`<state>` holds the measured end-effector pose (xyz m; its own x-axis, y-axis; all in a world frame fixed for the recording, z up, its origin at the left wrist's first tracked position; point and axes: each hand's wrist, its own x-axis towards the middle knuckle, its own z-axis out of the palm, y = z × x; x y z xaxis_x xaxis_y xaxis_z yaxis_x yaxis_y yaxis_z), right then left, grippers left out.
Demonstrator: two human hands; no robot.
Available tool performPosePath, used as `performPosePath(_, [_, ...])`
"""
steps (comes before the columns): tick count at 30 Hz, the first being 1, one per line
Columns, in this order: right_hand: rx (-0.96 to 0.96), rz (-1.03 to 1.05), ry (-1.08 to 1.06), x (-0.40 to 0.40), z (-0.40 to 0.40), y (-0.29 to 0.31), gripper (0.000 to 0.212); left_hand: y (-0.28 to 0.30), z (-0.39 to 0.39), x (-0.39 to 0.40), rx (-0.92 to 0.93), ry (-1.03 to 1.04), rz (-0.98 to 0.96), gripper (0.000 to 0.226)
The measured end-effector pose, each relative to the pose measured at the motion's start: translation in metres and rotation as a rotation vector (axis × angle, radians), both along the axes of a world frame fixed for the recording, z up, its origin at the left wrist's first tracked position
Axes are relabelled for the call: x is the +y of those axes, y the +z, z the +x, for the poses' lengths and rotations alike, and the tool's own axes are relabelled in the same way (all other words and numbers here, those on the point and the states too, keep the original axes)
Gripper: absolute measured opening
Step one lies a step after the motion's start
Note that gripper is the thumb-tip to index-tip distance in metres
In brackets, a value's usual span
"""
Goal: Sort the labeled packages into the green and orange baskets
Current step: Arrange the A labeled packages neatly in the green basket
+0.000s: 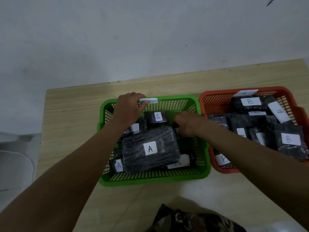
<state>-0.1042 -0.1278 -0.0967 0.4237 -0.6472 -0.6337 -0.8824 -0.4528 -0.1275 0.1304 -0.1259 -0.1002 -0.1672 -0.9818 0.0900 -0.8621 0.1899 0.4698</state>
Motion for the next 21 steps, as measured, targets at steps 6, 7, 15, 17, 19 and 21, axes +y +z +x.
performPosePath(6, [0.021,-0.049,0.061,0.006,0.002,-0.001,0.038,-0.001,0.002,0.003,-0.025,0.005,0.029,0.033])
performPosePath(7, [0.018,-0.032,0.053,0.006,0.001,-0.001,0.037,-0.001,0.002,0.004,-0.027,0.005,0.033,0.033])
performPosePath(15, [-0.230,0.053,-0.158,0.002,0.001,0.003,0.027,0.004,-0.005,0.023,-0.047,0.025,0.027,0.047])
performPosePath(17, [-0.317,0.047,-0.265,-0.003,-0.002,0.008,0.021,0.013,-0.010,0.038,-0.017,-0.016,-0.023,0.059])
performPosePath(19, [-0.364,0.018,-0.323,-0.007,-0.005,0.012,0.019,0.022,-0.016,0.058,0.034,-0.118,0.025,0.076])
performPosePath(21, [-0.393,-0.004,-0.351,-0.007,-0.007,0.015,0.021,0.027,-0.018,0.080,0.015,-0.253,0.176,0.100])
